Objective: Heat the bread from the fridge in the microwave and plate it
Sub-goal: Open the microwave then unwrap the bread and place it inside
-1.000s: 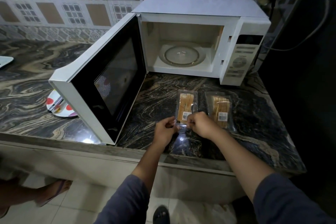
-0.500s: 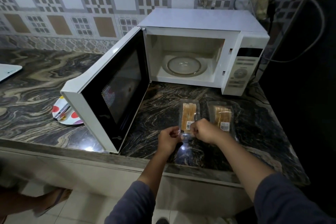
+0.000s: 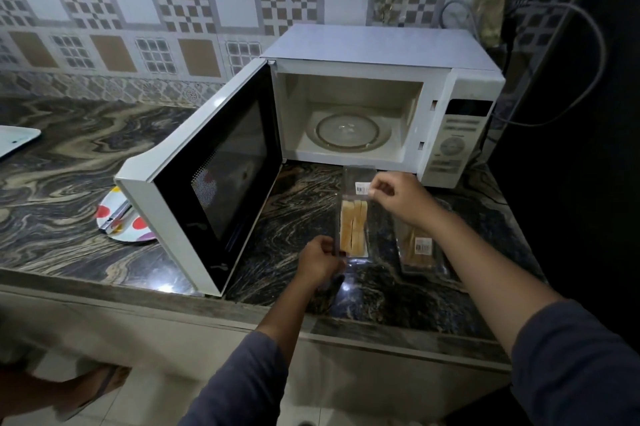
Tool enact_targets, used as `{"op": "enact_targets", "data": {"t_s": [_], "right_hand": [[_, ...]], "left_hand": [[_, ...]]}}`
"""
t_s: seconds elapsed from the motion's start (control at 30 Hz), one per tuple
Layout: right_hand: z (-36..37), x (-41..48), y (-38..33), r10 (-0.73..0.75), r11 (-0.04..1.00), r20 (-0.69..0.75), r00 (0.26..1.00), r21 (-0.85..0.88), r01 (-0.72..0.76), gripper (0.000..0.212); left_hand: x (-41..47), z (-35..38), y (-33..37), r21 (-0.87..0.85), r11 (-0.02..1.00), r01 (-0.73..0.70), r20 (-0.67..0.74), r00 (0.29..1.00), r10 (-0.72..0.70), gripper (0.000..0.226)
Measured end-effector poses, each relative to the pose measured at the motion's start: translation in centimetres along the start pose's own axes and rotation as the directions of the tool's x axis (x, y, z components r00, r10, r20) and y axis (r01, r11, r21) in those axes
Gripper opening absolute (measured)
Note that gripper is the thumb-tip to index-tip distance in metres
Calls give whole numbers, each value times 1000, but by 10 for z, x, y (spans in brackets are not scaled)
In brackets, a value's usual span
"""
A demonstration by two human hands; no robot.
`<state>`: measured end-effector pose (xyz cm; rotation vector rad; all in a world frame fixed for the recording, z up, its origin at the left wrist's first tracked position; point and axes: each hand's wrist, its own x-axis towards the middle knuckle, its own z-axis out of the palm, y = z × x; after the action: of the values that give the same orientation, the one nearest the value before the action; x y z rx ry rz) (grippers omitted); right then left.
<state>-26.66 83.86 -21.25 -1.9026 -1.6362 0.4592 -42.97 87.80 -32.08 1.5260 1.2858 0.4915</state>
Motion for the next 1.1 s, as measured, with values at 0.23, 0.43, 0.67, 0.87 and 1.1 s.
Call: {"op": "enact_targets", "data": {"t_s": [0.23, 0.43, 0.67, 0.87, 1.1], "right_hand": [[-8, 40, -6, -6, 997, -251, 968, 77, 27, 10], [-3, 72, 0, 55, 988, -417, 907, 153, 10, 18], [49, 44, 14, 483, 842, -555, 677, 506, -186, 35], [112, 22, 19, 495, 856, -280, 822, 322, -405, 69], [118, 28, 5, 584, 803, -186, 790, 273, -529, 78]], "left_hand": [[43, -22, 50, -61, 962, -266, -118, 959, 258, 68], [77, -24, 102, -74, 827, -557, -85, 830, 552, 57], [102, -14, 112, -226, 789, -572, -67, 817, 573, 37], [114, -15, 108, -276, 762, -586, -82, 804, 589, 30], [107, -25, 100, -310, 746, -589, -24, 790, 613, 25]]}}
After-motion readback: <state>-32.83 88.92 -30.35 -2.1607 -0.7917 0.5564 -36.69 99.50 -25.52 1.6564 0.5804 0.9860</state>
